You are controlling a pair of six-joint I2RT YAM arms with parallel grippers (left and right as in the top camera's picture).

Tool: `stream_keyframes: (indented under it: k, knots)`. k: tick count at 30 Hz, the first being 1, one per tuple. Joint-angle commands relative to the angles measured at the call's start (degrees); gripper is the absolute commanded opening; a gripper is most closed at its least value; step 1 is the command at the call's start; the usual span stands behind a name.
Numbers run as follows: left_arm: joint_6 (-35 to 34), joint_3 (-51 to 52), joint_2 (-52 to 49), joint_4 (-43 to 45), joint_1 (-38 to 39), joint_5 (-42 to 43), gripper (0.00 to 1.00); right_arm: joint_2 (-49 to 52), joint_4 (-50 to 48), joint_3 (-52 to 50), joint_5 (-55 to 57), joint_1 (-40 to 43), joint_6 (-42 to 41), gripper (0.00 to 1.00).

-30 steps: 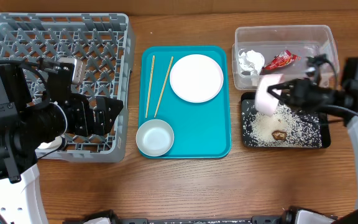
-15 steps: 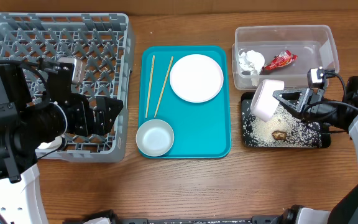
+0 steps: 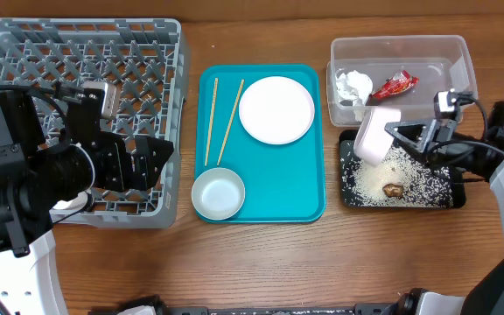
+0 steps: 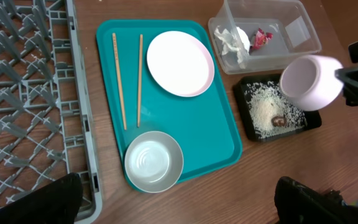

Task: Sort waste into correct bins and load items into the dishwasher
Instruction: 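Tilt the plate to dump rice and scraps onto the black tray, then return the emptied plate to the teal tray with the right gripper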

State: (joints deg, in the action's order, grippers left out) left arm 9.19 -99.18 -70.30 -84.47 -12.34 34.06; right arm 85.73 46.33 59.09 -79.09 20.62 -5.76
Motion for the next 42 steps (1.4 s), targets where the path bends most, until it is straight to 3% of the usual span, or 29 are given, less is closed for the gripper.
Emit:
stream_keyframes:
  k: [1, 5, 10, 20, 28, 37, 38, 39, 40, 42]
  knots:
    - [-0.42, -1.16, -0.09, 0.0, 0.37, 0.04, 1.0, -2.51, 0.63, 0.76, 10.25, -2.84, -1.62, 0.04]
    - [-0.42, -1.16, -0.09, 0.07, 0.37, 0.04, 1.0, -6.08, 1.14, 1.88, 17.84, -7.43, -1.33, 0.04]
    - [-0.42, -1.16, -0.09, 0.5, 0.37, 0.04, 1.0, -10.32, 2.47, 4.28, 32.63, -18.8, -1.42, 0.04]
    - [-0.44, -1.16, -0.09, 1.84, 0.37, 0.04, 1.0, -6.05, 3.23, 5.01, 72.61, -49.92, -11.06, 0.04]
    - [-4.13, -1.16, -0.09, 2.25, 0.37, 0.48, 1.0, 5.66, 0.81, 5.01, 79.91, -61.31, -10.51, 0.04]
    - [-6.51, -1.16, -0.09, 2.23, 0.37, 0.5, 1.0, 8.31, -3.74, 5.66, 80.41, -62.66, -8.94, 0.04]
    - [-6.69, -1.16, -0.09, 2.23, 0.37, 0.52, 1.0, 8.31, -3.93, 5.79, 80.26, -62.71, -8.76, 0.05]
    - [-6.95, -1.16, -0.09, 2.23, 0.37, 0.5, 1.0, 8.31, -3.74, 5.99, 80.32, -62.75, -8.74, 0.16]
    - [-7.43, -1.16, -0.09, 2.29, 0.37, 0.48, 1.0, 8.28, -3.1, 6.27, 80.35, -62.77, -8.5, 0.35]
    - [-9.14, -1.16, -0.09, 2.54, 0.37, 0.55, 1.0, 7.98, -1.46, 7.37, 80.43, -62.77, -7.98, 0.4]
